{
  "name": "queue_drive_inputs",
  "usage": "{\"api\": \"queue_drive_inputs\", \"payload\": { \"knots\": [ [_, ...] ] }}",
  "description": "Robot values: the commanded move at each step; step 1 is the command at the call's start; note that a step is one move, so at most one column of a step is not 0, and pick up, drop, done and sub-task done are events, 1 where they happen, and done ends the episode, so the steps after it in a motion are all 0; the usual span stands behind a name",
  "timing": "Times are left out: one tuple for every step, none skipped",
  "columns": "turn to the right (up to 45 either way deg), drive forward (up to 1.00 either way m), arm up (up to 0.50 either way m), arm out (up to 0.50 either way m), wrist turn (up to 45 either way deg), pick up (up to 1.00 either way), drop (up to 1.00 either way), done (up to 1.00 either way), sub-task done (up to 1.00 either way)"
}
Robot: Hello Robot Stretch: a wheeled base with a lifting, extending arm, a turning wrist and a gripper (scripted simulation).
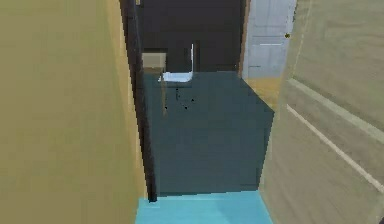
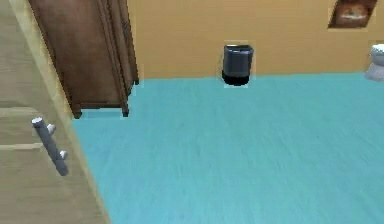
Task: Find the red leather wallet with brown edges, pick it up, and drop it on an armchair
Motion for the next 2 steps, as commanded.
{"api": "queue_drive_inputs", "payload": {
  "knots": [
    [9.0, 0.0, 0.0, 0.0, 0.0, 0.0, 0.0, 0.0, 0.0],
    [0.0, 1.0, 0.0, 0.0, 0.0, 0.0, 0.0, 0.0, 0.0]
  ]
}}
